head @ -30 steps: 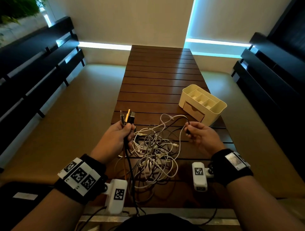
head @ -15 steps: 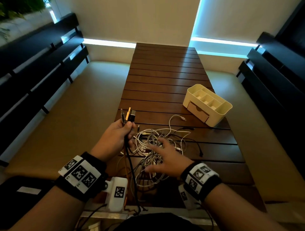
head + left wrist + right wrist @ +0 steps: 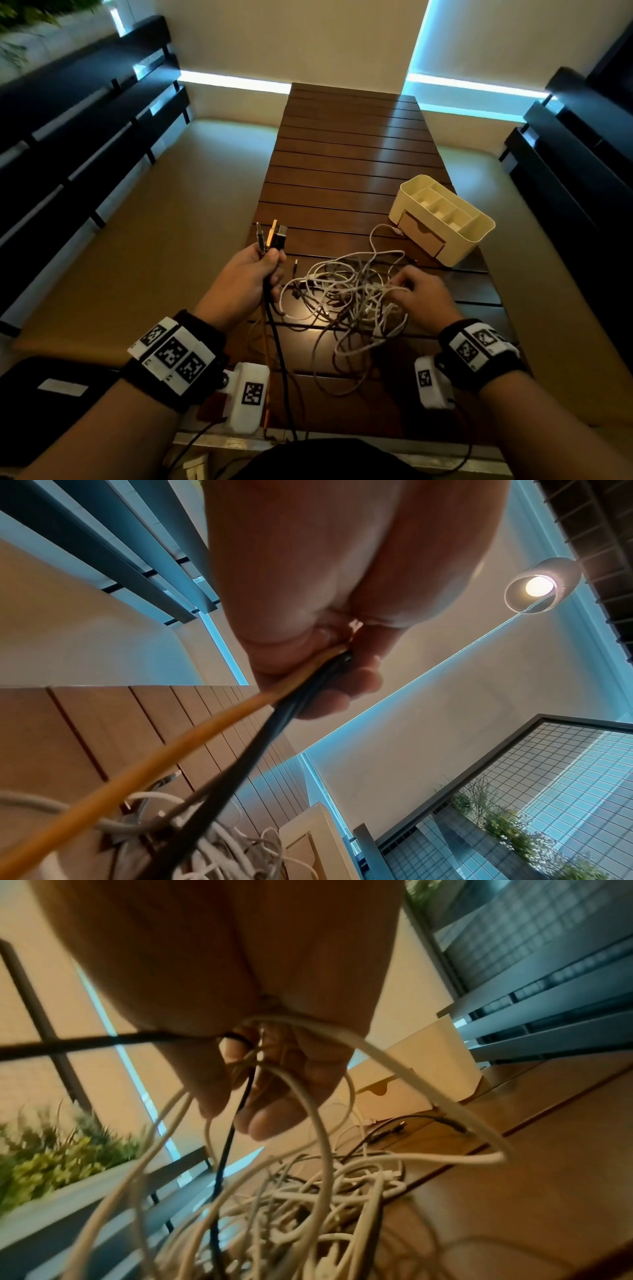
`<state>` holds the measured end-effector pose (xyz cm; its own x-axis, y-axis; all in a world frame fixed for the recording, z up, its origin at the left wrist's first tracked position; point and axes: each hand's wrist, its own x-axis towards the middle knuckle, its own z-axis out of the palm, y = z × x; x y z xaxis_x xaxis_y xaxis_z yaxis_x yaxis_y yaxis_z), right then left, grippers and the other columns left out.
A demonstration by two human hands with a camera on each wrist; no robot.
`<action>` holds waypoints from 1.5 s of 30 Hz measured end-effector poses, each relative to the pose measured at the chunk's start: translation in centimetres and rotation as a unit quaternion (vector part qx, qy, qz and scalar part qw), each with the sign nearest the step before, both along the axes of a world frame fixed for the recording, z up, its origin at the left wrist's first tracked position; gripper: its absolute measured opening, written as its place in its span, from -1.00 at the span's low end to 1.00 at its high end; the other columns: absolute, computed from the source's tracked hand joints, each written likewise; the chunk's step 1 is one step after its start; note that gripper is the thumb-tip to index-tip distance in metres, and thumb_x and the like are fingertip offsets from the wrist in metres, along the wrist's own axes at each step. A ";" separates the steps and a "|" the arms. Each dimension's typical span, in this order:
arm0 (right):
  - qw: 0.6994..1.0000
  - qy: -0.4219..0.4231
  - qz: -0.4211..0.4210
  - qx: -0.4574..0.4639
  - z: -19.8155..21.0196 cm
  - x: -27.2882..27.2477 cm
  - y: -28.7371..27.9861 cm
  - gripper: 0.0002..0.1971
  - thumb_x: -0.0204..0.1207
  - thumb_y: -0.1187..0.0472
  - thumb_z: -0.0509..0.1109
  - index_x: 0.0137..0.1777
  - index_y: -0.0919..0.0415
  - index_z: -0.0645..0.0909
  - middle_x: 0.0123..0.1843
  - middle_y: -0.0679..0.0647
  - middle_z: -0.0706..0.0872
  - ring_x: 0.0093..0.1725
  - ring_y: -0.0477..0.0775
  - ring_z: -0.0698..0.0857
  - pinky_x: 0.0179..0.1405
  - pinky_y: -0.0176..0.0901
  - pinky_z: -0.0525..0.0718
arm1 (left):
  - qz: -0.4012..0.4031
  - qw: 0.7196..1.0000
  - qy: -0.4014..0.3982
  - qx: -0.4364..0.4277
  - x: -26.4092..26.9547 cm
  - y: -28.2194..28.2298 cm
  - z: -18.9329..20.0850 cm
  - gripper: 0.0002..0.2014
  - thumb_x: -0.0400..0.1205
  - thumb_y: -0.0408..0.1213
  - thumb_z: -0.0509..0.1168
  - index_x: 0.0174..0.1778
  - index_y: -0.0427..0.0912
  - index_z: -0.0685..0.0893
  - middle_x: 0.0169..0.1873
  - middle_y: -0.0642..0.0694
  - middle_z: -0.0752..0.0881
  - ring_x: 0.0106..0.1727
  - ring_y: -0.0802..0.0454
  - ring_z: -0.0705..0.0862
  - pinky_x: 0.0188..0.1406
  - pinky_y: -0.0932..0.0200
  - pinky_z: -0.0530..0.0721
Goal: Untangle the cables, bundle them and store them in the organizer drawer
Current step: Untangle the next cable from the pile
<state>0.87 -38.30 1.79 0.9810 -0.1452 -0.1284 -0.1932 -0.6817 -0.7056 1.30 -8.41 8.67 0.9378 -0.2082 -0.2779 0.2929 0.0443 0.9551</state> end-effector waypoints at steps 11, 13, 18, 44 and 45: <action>0.943 0.251 0.120 -0.183 -0.7 -0.4 0.6 -0.84 0.51 0.16 0.48 0.07 0.04 0.66 0.17 0.00 0.62 0.13 0.06 0.65 0.04 -0.06 0.69 | -0.001 1.000 0.018 0.001 0.8 -0.1 0.0 -0.77 0.82 -0.24 0.03 -0.02 -0.21 0.54 -0.47 0.01 0.48 -0.48 0.10 0.47 -0.42 0.22 0.51; 0.921 0.291 0.141 -0.217 1.0 -0.2 1.1 -0.66 0.50 0.12 0.47 0.27 -0.08 0.60 0.37 0.01 0.45 0.33 0.09 0.50 0.28 0.02 0.62 | 0.003 1.000 0.022 0.000 0.9 0.0 0.0 -0.77 0.82 -0.24 0.03 -0.01 -0.22 0.54 -0.47 0.00 0.48 -0.46 0.09 0.46 -0.41 0.20 0.51; 0.948 0.163 0.167 -0.217 5.8 0.9 2.9 -0.66 0.54 0.01 0.44 0.31 -0.20 0.59 0.54 -0.04 0.32 0.60 0.14 0.19 0.56 0.23 0.38 | 0.012 1.000 0.028 -0.005 1.1 0.1 -0.3 -0.77 0.82 -0.24 0.03 0.00 -0.22 0.55 -0.47 0.00 0.48 -0.47 0.09 0.46 -0.38 0.17 0.50; 0.960 0.040 0.198 -0.192 -6.9 6.4 4.4 -0.65 0.52 0.25 0.52 0.28 -0.02 0.73 0.09 -0.02 0.46 0.06 -0.01 0.53 0.02 -0.32 0.50 | 0.016 1.000 0.010 -0.007 0.0 0.1 -0.9 -0.79 0.82 -0.25 0.04 -0.01 -0.21 0.54 -0.53 0.08 0.49 -0.47 0.10 0.45 -0.40 0.21 0.51; 0.961 0.037 0.193 -0.193 -7.1 6.5 4.4 -0.69 0.53 0.25 0.51 0.25 0.01 0.75 0.09 -0.02 0.46 0.07 -0.01 0.54 0.05 -0.30 0.52 | 0.015 1.000 0.011 -0.007 0.0 0.0 -1.0 -0.79 0.82 -0.25 0.05 -0.01 -0.21 0.54 -0.53 0.08 0.50 -0.47 0.10 0.45 -0.39 0.20 0.51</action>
